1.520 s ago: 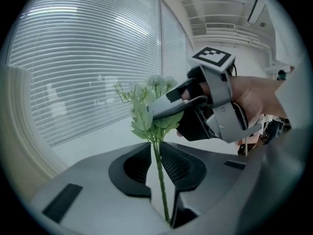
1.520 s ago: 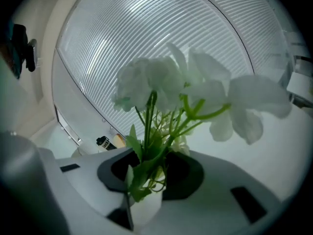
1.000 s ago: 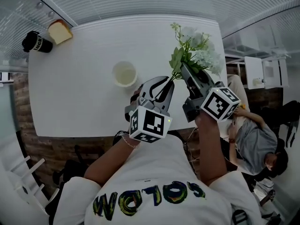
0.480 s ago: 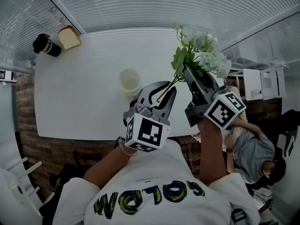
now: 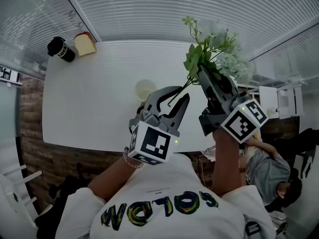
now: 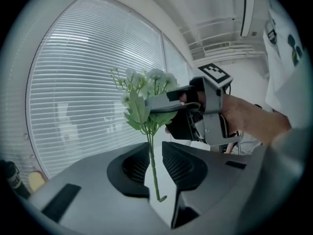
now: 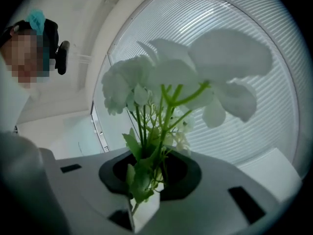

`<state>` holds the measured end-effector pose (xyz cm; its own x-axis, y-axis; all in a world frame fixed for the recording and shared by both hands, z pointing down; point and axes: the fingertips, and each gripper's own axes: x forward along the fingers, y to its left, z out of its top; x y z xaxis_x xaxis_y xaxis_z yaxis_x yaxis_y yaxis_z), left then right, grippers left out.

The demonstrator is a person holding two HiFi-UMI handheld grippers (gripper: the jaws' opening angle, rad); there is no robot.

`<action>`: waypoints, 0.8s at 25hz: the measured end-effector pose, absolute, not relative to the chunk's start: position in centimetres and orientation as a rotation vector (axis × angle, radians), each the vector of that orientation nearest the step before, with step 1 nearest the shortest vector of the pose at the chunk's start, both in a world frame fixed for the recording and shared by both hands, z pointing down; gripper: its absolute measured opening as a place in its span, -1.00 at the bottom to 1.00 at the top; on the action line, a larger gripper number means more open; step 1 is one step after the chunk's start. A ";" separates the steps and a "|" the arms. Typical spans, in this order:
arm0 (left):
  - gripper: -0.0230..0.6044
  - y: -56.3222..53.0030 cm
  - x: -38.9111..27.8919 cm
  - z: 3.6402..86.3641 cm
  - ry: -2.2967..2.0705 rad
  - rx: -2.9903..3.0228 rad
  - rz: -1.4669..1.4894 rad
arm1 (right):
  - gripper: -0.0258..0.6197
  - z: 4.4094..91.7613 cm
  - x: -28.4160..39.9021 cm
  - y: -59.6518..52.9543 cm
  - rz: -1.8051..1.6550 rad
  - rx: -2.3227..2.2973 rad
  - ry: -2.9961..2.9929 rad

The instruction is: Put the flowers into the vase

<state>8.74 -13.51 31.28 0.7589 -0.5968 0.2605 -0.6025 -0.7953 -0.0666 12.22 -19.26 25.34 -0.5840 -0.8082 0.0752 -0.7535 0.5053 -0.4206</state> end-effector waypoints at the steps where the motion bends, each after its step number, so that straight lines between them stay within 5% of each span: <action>1: -0.63 -13.5 8.4 31.0 -1.002 2.930 0.421 | -0.63 24.8 11.8 -19.3 -0.613 -1.350 2.619; 20: -0.60 -14.7 3.6 28.0 -1.260 2.892 0.449 | -0.64 19.1 4.7 -18.7 -0.263 -1.174 2.804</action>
